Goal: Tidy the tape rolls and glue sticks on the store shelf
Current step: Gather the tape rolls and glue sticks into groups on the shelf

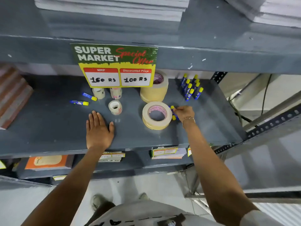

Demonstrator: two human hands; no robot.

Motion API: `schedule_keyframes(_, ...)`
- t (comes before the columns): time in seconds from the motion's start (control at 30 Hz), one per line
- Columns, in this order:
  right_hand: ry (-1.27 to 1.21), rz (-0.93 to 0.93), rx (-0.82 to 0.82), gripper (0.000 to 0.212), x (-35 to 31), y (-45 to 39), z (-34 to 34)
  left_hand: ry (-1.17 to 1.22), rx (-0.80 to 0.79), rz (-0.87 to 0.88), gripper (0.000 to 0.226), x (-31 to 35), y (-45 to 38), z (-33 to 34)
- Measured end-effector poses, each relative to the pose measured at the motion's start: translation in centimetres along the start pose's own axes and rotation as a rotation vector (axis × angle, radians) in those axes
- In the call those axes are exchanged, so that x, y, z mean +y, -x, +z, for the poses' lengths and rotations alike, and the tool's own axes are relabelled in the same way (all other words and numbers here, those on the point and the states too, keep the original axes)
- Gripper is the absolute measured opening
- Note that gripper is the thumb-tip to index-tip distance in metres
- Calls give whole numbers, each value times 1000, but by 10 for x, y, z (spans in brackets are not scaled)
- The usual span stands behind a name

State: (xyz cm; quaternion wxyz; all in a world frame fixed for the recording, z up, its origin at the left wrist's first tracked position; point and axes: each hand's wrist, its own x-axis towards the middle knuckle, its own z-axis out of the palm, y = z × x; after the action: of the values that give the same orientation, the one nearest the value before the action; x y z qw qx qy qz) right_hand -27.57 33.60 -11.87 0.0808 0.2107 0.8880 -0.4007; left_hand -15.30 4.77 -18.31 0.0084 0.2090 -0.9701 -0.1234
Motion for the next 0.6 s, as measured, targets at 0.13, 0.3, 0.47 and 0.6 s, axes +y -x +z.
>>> schedule_keyframes(0.13,-59,-48,63,19,7,3,6,-4,0,-6,72,0,-1,2)
schedule_keyframes(0.3,-64,-57,78,22,10,-1,4,6,-5,-17,73,-1,-2,3)
schedule_keyframes(0.47,3,-143,181,20,-8,9,-9,156,63,-103,91,-22,-7,-8)
schedule_keyframes(0.6,-119,-485,239,14,-72,55,11,160,77,-189,91,-77,-24,-30)
